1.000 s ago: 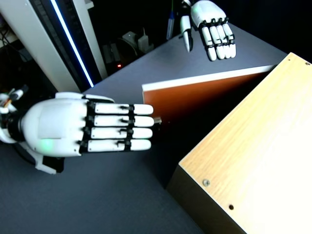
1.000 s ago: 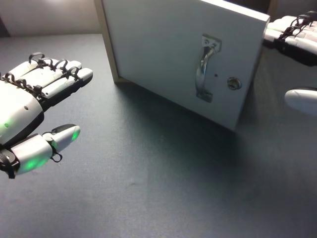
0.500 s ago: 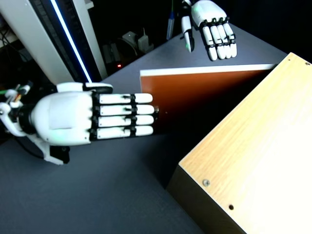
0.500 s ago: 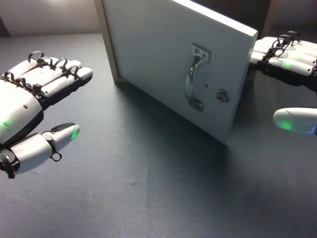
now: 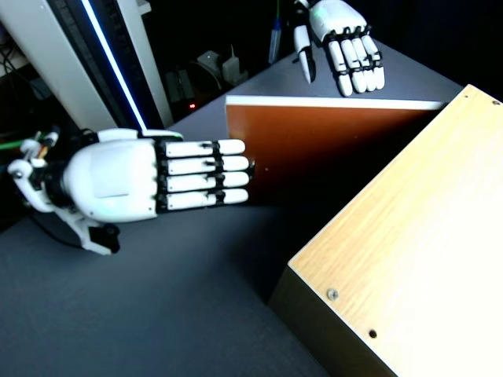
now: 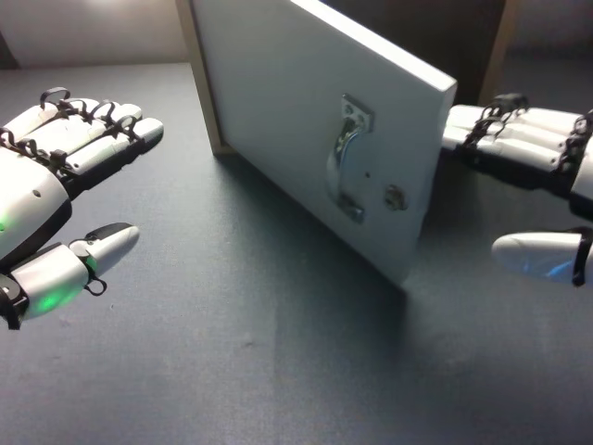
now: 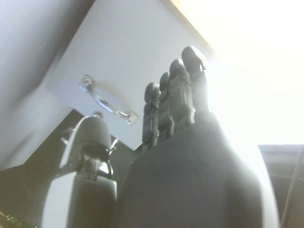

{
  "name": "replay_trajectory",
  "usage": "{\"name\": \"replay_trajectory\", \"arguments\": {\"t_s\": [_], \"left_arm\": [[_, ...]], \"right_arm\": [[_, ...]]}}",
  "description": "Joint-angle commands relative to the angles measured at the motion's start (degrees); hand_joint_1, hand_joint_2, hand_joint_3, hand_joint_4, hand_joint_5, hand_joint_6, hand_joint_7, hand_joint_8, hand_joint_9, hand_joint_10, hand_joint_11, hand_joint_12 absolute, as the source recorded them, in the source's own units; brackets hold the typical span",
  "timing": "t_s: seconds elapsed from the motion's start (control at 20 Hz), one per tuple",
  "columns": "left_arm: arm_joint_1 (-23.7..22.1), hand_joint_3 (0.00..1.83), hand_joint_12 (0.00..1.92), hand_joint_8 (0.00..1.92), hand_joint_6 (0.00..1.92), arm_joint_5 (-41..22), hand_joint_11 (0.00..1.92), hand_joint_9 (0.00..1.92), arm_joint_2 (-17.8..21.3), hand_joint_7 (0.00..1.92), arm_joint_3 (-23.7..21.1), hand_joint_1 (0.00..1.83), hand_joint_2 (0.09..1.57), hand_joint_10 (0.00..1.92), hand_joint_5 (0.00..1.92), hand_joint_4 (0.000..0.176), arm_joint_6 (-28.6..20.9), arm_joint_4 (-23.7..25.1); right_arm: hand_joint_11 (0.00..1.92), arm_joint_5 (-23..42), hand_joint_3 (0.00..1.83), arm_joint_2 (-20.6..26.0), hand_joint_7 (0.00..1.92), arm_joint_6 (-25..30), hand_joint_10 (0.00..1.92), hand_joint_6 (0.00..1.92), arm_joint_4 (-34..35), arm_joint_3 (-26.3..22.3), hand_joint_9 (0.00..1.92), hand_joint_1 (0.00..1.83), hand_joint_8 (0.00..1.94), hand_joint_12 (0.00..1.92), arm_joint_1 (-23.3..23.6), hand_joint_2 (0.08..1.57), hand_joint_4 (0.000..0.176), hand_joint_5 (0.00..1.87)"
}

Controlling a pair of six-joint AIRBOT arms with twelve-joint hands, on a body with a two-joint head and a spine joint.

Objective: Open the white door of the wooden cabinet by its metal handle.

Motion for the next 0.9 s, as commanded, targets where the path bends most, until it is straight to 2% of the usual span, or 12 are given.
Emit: {"name": "replay_trajectory", "arguments": {"t_s": [0.0,0.05,0.2,0.3,0.4,0.55,0.65,0.7,0.75,0.85], "left_arm": [[-0.3,0.0,0.43,0.0,0.0,-7.5,0.02,0.15,0.4,0.13,0.2,0.26,1.47,0.0,0.13,0.0,-0.2,-0.1],[-0.2,0.0,0.41,0.0,0.0,-7.5,0.0,0.14,0.5,0.12,0.2,0.25,1.48,0.0,0.12,0.0,-0.2,-0.2],[0.2,0.0,0.38,0.0,0.0,-7.6,0.01,0.13,0.9,0.12,0.2,0.25,1.49,0.0,0.12,0.0,-0.2,-0.9],[0.5,0.0,0.38,0.0,0.0,-7.7,0.04,0.13,1.3,0.11,0.1,0.25,1.48,0.0,0.12,0.0,-0.2,-1.2],[1.0,0.0,0.39,0.0,0.0,-8.1,0.06,0.13,1.6,0.09,-0.1,0.16,1.44,0.0,0.12,0.0,-0.2,-1.6],[1.5,0.0,0.39,0.0,0.0,-8.7,0.04,0.1,1.8,0.05,-0.2,0.08,1.38,0.0,0.09,0.0,-0.2,-2.2],[1.8,0.0,0.4,0.0,0.0,-9.0,0.01,0.09,1.9,0.06,-0.2,0.13,1.32,0.0,0.1,0.0,-0.2,-2.4],[1.9,0.0,0.34,0.0,0.0,-9.1,0.0,0.06,2.0,0.03,-0.3,0.33,1.31,0.0,0.09,0.0,-0.2,-2.5],[2.0,0.0,0.36,0.0,0.0,-9.2,0.0,0.07,2.0,0.04,-0.3,0.45,1.3,0.0,0.11,0.0,-0.2,-2.6],[2.0,0.0,0.54,0.0,0.0,-9.2,0.0,0.11,2.0,0.07,-0.3,0.43,1.42,0.0,0.13,0.0,-0.2,-2.6]], "right_arm": [[0.04,7.0,0.01,-0.3,0.0,0.7,0.0,0.0,1.3,-0.1,0.0,0.04,0.0,0.01,1.0,1.48,0.0,0.02],[0.04,7.0,0.0,-0.7,0.02,1.1,0.0,0.01,0.5,0.0,0.0,0.1,0.01,0.01,1.4,1.48,0.0,0.07],[0.03,6.8,0.0,-2.1,0.03,2.5,0.0,0.0,-1.9,0.4,0.0,0.1,0.0,0.01,2.7,1.48,0.0,0.07],[0.0,6.4,0.0,-3.0,0.03,3.2,0.0,0.01,-3.5,0.7,0.0,0.21,0.01,0.0,3.7,1.47,0.0,0.08],[0.0,6.1,0.0,-4.2,0.01,3.3,0.0,0.0,-5.2,0.8,0.0,0.11,0.0,0.0,5.0,1.49,0.0,0.04],[0.02,5.5,0.0,-6.2,0.02,4.1,0.0,0.01,-7.1,1.4,0.0,0.18,0.0,0.01,6.5,1.48,0.0,0.06],[0.03,5.0,0.0,-7.7,0.06,4.5,0.0,0.01,-8.1,1.9,0.0,0.27,0.01,0.01,7.2,1.45,0.0,0.1],[0.0,4.6,0.0,-8.2,0.05,4.7,0.0,0.0,-8.8,1.9,0.0,0.22,0.0,0.0,7.8,1.46,0.0,0.08],[0.0,4.1,0.01,-9.0,0.05,4.8,0.0,0.01,-9.7,1.9,0.0,0.22,0.01,0.0,8.4,1.48,0.0,0.09],[0.0,3.9,0.0,-10.2,0.03,4.9,0.0,0.0,-10.6,2.0,0.0,0.18,0.01,0.0,9.1,1.49,0.0,0.06]]}}
